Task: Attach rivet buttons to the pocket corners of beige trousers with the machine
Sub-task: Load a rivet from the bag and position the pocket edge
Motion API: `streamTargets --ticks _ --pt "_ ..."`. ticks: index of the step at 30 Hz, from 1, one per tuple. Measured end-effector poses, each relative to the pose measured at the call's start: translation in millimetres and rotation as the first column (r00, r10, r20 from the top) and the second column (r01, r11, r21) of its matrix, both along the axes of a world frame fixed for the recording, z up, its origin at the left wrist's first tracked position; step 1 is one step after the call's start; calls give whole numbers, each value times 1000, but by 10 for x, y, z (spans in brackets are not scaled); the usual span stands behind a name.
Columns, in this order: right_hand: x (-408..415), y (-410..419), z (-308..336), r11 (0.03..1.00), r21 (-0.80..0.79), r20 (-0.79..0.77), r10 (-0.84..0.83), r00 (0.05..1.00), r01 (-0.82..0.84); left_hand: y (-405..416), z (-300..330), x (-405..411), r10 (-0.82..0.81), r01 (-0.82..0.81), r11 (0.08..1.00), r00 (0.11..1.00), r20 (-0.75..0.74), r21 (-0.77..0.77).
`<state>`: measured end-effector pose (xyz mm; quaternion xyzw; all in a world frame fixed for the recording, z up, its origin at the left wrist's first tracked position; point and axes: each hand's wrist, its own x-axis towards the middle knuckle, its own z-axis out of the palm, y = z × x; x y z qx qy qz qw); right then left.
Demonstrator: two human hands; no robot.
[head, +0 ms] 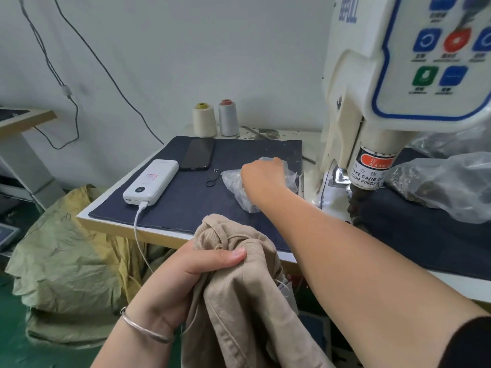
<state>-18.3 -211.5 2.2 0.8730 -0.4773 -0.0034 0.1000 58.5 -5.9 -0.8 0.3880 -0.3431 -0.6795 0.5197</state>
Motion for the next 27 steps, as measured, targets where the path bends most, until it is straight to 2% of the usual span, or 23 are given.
streamTargets --ticks 7,21,27 --pt "4 -54 -7 999 -41 33 3 999 -2 -35 -41 0 4 -4 1000 1000 -9 12" --pt "21 12 13 996 -34 -33 86 996 -87 -113 -35 38 13 -12 999 1000 -23 39" --pt "12 35 33 1000 13 -19 27 999 -26 -110 -64 48 8 -8 999 1000 -24 35"
